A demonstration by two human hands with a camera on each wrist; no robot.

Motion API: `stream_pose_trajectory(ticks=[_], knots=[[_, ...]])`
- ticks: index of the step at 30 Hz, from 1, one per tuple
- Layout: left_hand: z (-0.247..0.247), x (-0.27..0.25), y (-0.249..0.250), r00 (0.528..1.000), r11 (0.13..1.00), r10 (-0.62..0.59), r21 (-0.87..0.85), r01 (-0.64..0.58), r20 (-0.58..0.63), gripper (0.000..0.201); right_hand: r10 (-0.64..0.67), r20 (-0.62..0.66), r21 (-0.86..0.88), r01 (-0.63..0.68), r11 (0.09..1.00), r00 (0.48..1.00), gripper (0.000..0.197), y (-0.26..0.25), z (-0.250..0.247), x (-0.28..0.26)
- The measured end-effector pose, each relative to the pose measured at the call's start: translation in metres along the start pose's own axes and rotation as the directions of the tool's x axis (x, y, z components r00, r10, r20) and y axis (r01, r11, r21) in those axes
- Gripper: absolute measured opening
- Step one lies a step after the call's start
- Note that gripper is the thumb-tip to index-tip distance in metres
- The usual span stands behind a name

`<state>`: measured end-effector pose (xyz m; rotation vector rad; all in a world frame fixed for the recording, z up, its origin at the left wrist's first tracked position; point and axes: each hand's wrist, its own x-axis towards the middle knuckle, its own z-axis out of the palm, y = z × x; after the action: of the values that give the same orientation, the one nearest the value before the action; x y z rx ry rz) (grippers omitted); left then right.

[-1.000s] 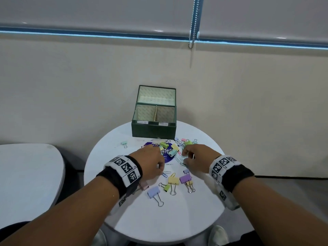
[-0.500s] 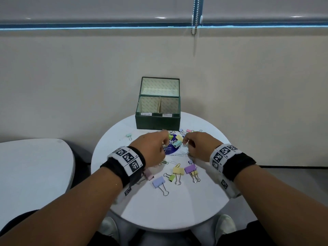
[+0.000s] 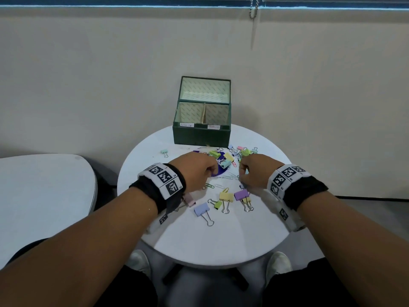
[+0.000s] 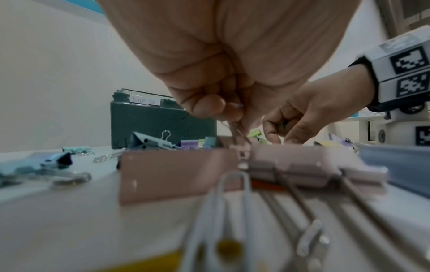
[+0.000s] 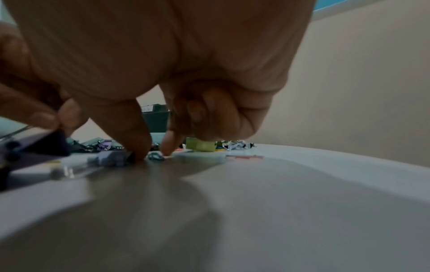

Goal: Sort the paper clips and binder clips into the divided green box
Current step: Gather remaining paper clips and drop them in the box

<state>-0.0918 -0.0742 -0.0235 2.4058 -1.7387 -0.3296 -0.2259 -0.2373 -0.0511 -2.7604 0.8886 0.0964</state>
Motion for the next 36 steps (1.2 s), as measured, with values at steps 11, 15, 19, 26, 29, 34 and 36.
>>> stream_pose_trajectory(ticks=[11, 15, 19, 26, 29, 34, 36], knots=[[0.004, 0.004, -0.004, 0.997, 0.980, 0.018, 0.197, -0.032, 0.070, 0.021, 0.017, -0.169, 0.118, 0.003, 0.993, 0.986, 0.017, 0.000, -0.012, -0.001], [0.005, 0.005, -0.002, 0.995, 0.974, 0.062, 0.215, -0.078, 0.081, 0.016, -0.030, -0.116, 0.108, 0.042, 0.993, 0.993, 0.013, -0.001, -0.007, -0.003], [0.007, 0.003, -0.001, 0.994, 0.976, 0.100, 0.190, -0.107, 0.046, 0.014, -0.100, -0.021, 0.077, 0.101, 0.992, 0.995, 0.021, -0.006, -0.010, -0.002], [-0.002, 0.007, 0.004, 0.998, 0.996, -0.021, 0.080, 0.026, -0.061, 0.028, -0.081, 0.047, 0.041, 0.079, 0.996, 0.996, 0.012, -0.014, -0.004, 0.003], [-0.001, 0.009, 0.007, 0.995, 0.991, -0.031, 0.124, 0.043, -0.098, 0.032, -0.095, 0.047, 0.039, 0.093, 0.995, 0.994, 0.005, -0.021, -0.005, 0.006], [0.004, 0.013, 0.007, 0.999, 0.998, -0.042, 0.043, 0.043, -0.019, 0.007, -0.052, 0.017, 0.109, 0.049, 0.993, 0.999, 0.006, -0.021, -0.005, 0.005], [0.006, 0.013, 0.006, 0.997, 0.998, -0.031, 0.051, 0.028, 0.069, 0.029, -0.058, -0.031, 0.131, 0.062, 0.989, 0.998, 0.011, -0.021, -0.006, 0.004]])
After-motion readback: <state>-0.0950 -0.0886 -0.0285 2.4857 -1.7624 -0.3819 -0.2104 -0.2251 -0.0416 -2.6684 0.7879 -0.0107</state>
